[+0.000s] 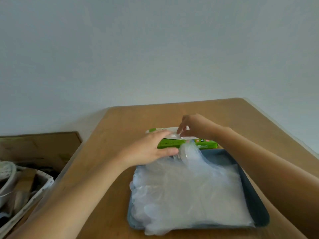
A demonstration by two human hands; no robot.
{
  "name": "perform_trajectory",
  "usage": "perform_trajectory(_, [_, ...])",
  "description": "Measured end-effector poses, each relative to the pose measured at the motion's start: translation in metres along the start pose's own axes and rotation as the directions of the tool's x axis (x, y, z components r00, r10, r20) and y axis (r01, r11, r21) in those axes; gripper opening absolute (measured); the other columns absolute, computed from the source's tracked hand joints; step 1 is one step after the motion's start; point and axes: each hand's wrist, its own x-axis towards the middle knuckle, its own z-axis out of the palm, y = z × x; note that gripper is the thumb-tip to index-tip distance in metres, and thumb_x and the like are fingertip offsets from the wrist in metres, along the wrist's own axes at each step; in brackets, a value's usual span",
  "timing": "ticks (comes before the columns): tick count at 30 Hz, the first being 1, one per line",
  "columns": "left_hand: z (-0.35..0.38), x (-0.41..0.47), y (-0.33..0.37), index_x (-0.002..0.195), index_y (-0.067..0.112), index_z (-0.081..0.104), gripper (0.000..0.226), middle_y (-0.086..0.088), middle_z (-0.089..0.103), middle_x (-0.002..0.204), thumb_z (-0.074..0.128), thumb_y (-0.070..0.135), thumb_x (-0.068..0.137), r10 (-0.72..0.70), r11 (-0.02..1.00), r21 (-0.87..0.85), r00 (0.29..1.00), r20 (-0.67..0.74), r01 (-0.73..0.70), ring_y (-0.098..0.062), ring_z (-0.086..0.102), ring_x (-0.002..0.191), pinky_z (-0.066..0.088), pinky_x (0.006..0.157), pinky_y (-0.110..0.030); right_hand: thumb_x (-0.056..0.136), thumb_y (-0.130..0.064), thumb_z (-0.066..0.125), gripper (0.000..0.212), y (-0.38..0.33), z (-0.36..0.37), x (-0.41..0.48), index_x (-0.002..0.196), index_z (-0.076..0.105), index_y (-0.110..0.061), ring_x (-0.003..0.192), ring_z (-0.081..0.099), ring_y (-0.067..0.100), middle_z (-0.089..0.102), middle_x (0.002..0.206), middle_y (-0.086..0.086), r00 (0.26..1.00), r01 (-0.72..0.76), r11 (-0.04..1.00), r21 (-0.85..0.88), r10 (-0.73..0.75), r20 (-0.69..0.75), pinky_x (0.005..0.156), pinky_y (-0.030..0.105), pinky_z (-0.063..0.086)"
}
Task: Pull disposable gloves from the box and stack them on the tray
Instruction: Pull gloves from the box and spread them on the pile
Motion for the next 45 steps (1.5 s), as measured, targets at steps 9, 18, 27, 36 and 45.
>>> perform_trajectory(9, [0.03, 0.069, -0.048, 0.154, 0.02, 0.007, 0.085, 0.0, -0.001, 0.162, 0.045, 0.06, 0.09, -0.147, 0.988, 0.035, 0.989, -0.03, 0.148, -0.016, -0.002, 0.149, 0.005, 0.12, -0.038, 0.086, -0.015, 0.067, 0.008, 0.016, 0.034, 0.007, 0.089, 0.073, -0.011, 0.069, 0.048, 0.009, 0.046, 0.074, -0.016, 0.997, -0.003, 0.989, 0.149, 0.014, -0.072, 0.06, 0.013, 0.033])
perform_trajectory(18, [0.035, 0.074, -0.058, 0.151, 0.028, 0.022, 0.083, 0.0, 0.024, 0.156, 0.053, 0.065, 0.083, -0.098, 0.995, -0.005, 0.99, -0.104, 0.099, -0.021, 0.024, 0.142, 0.023, 0.116, -0.044, 0.085, -0.006, 0.064, 0.007, 0.024, 0.025, 0.001, 0.08, 0.067, -0.009, 0.068, 0.05, 0.006, 0.056, 0.083, -0.004, 0.965, 0.004, 0.934, 0.358, 0.089, -0.245, 0.063, 0.01, 0.038])
perform_trajectory(27, [0.035, 0.076, -0.057, 0.152, 0.028, 0.019, 0.085, 0.003, 0.024, 0.157, 0.054, 0.065, 0.083, -0.122, 0.992, 0.029, 0.99, -0.072, 0.124, -0.019, 0.023, 0.142, 0.021, 0.116, -0.046, 0.1, -0.01, 0.046, 0.019, 0.042, -0.018, -0.013, 0.084, 0.057, -0.01, 0.082, 0.061, 0.017, 0.062, 0.083, 0.004, 0.766, 0.157, 0.399, 0.903, 0.527, -0.367, 0.086, 0.032, 0.052])
perform_trajectory(36, [-0.009, 0.049, -0.01, 0.145, 0.029, 0.039, 0.088, 0.005, 0.04, 0.15, 0.051, 0.078, 0.073, 0.193, 0.659, -0.741, 0.981, 0.002, -0.128, -0.016, 0.034, 0.141, 0.019, 0.118, -0.043, 0.098, -0.009, 0.044, 0.023, -0.017, -0.07, -0.076, 0.102, 0.063, 0.004, 0.08, 0.067, 0.023, 0.069, 0.093, 0.015, 0.974, -0.126, 0.169, 0.977, 0.209, 0.09, 0.07, 0.027, 0.059])
perform_trajectory(45, [-0.001, 0.009, 0.039, 0.092, 0.015, 0.07, 0.043, -0.005, 0.067, 0.11, 0.085, 0.041, 0.061, 0.214, 0.44, -0.879, 0.972, -0.093, -0.181, -0.014, 0.063, 0.106, 0.048, 0.095, -0.025, 0.095, -0.015, 0.048, 0.034, -0.043, -0.048, -0.119, 0.122, 0.056, 0.003, 0.089, 0.067, 0.023, 0.063, 0.108, 0.017, 0.921, -0.388, -0.11, 0.915, -0.095, 0.379, 0.08, 0.032, 0.057])
